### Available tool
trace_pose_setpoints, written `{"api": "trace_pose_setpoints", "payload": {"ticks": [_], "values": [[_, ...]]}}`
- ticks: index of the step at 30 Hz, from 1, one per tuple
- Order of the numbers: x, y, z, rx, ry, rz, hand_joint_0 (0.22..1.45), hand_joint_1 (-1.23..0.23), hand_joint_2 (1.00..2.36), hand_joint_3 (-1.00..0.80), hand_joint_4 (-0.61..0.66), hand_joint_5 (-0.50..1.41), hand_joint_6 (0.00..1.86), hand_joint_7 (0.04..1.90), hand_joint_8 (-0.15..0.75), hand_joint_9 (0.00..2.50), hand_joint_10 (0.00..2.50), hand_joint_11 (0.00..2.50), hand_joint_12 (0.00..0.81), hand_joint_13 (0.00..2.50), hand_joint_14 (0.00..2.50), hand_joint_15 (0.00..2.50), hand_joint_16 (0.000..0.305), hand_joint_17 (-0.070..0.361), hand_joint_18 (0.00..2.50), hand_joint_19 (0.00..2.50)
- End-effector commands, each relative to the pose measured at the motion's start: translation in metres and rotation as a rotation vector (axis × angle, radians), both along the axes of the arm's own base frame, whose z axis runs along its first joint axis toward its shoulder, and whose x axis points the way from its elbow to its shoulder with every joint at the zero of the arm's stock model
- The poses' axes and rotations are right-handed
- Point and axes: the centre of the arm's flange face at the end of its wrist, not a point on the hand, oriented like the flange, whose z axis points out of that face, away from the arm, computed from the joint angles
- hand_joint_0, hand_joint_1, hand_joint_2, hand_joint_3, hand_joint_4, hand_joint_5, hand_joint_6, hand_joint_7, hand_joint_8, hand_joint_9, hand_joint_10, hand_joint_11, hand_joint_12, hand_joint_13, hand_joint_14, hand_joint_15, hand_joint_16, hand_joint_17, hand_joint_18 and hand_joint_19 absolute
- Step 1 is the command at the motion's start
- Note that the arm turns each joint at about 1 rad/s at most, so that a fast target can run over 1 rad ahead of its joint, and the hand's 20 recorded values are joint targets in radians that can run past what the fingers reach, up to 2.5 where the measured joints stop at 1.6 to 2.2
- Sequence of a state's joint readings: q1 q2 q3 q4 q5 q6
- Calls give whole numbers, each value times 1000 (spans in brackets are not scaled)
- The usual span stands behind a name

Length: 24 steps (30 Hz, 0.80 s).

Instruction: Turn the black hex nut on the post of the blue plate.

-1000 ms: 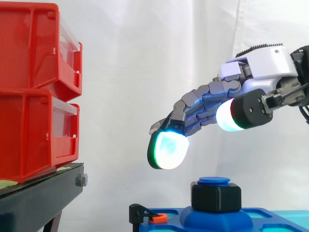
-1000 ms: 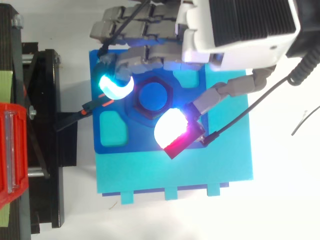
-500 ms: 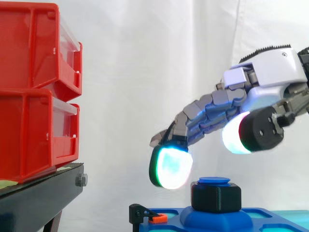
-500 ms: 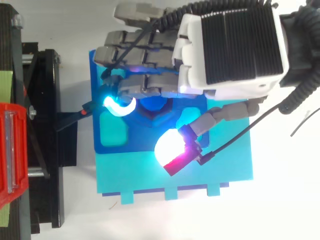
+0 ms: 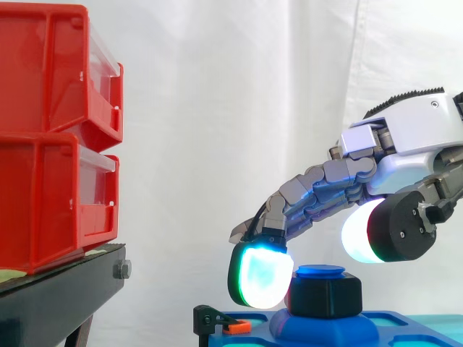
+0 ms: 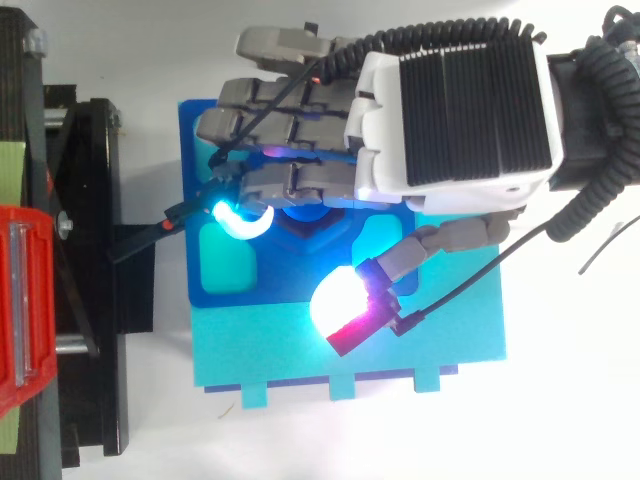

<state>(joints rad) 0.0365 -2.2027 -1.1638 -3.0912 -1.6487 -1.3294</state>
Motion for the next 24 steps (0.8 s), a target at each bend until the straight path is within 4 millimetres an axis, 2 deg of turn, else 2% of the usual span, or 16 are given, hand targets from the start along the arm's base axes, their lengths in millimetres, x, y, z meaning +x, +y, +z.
{"api": "trace_pose_setpoints", "payload": {"ticks": [1,24], "values": [[0,0,0,-1,0,1,471,-353,1000,-500,200,-200,502,796,241,231,0,0,359,212,0,5,51,114,0,11],[3,0,0,-15,-23,3,470,-354,1000,-500,200,-200,502,797,241,234,0,0,357,209,0,4,51,114,0,10]]}}
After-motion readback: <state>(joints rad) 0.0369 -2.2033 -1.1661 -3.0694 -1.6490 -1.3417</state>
